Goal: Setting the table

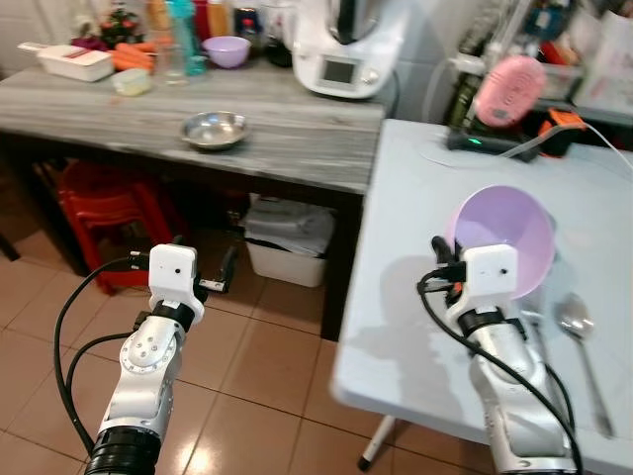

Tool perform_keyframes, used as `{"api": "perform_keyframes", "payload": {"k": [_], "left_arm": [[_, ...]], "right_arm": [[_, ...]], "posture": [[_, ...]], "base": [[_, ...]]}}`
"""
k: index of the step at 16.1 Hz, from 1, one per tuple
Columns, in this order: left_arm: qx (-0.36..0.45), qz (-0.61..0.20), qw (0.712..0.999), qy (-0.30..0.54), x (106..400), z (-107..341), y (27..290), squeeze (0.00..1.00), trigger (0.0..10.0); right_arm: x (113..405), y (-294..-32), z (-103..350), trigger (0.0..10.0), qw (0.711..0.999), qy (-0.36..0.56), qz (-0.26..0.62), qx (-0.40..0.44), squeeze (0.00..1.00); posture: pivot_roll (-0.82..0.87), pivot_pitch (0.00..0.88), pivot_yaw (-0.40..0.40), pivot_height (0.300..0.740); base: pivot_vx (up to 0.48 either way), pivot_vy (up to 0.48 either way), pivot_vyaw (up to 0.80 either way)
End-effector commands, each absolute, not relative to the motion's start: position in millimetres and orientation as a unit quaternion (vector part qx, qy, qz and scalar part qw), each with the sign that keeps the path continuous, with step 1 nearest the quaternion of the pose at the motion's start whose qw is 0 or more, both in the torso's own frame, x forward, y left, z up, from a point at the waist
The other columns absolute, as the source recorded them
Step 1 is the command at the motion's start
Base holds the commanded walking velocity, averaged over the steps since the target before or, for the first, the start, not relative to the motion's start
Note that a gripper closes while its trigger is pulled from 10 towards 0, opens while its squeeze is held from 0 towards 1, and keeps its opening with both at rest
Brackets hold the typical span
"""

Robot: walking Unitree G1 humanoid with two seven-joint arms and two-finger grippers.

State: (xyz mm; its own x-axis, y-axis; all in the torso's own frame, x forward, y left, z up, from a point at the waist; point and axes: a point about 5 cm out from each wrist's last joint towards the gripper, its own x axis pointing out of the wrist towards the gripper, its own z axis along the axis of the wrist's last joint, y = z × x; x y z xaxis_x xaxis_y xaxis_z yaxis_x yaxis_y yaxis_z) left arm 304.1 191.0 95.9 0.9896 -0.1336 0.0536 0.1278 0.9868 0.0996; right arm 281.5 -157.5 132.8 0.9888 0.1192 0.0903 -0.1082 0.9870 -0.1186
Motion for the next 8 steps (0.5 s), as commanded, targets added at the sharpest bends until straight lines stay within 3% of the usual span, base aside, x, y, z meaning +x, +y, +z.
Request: {"api": "perform_keyframes", "payload": {"k": [1,8], "left_arm": [[0.05,-0.063,0.996,-0.025,302.7,93.9,195.2,0.0,10.0],[0.05,-0.067,0.996,-0.025,303.3,93.6,194.2,0.0,10.0]], "right_arm": [[282.6,-153.6,140.8,10.0,0.995,-0.061,0.065,-0.055,0.0],[282.4,-148.5,140.2,10.0,0.995,-0.057,0.068,-0.053,0.0]], "posture": [[-0.02,0.0,-0.007,0.74],[-0.02,0.0,-0.009,0.74]], "base": [[0.0,0.439,0.0],[0.0,0.445,0.0]]}}
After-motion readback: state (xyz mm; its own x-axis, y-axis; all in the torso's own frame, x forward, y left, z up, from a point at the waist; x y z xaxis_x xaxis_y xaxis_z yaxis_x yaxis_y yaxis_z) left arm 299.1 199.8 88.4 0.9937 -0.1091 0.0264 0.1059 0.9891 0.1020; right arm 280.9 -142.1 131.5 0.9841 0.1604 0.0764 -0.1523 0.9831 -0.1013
